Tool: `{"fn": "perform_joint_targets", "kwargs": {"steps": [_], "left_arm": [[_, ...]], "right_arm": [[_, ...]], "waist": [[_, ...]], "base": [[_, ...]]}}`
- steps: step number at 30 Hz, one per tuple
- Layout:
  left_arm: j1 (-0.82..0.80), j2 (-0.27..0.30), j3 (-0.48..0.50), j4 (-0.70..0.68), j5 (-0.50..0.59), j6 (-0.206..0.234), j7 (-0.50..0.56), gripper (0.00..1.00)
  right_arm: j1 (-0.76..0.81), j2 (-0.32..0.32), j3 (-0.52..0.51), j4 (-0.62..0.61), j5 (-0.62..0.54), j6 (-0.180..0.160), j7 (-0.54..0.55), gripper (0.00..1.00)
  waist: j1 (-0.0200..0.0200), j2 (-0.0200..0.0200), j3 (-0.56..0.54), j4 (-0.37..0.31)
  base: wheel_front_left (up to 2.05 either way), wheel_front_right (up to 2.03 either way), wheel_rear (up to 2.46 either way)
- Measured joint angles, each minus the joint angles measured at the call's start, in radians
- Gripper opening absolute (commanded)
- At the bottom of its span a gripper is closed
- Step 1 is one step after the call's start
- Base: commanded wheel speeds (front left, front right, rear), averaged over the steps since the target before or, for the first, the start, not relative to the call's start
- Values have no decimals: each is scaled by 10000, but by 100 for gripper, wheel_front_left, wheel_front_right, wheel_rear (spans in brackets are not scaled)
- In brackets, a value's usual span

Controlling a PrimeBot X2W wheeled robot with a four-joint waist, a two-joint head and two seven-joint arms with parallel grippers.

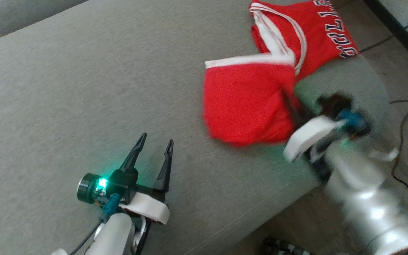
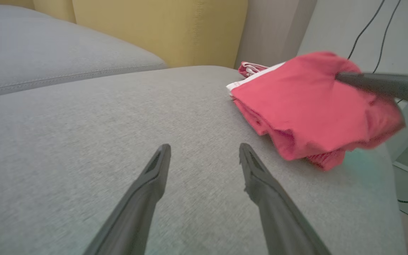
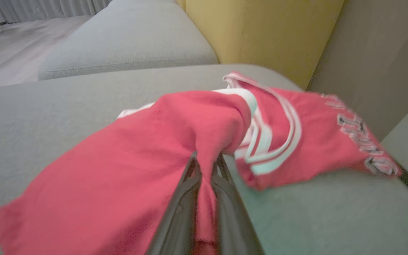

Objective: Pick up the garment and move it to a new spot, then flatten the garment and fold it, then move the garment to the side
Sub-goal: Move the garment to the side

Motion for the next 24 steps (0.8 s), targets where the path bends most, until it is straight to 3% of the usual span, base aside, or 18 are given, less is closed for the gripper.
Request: {"fn": "perform_joint_targets", "kwargs": {"steps": [10, 16, 17, 18, 24], "left_arm": [[-3, -2, 140, -79, 159, -86, 0, 100], [-103, -12, 29, -217, 157, -86, 0, 100], [-122, -15, 17, -242, 157, -86, -2, 100], [-138, -15, 13, -270, 157, -86, -4, 100], [-288, -79, 10, -341, 178, -88, -13, 100]], "right_arm": [[-3026, -2675, -209, 1540, -1104, 0, 493, 0], [-3603, -3710, -894, 2755, -1898, 0, 706, 0], [-3699, -3843, -1185, 3007, -2031, 0, 734, 46], [-3777, -3985, -1486, 3185, -2194, 0, 731, 100], [-4198, -4439, -3933, 3358, -3317, 0, 232, 100]], "waist": [[0, 0, 357, 1195], [0, 0, 636, 1958], [0, 0, 689, 2059], [0, 0, 743, 2154], [0, 0, 973, 2506]], "base": [[0, 0, 0], [0, 0, 0], [0, 0, 0], [0, 0, 0], [0, 0, 0]]}}
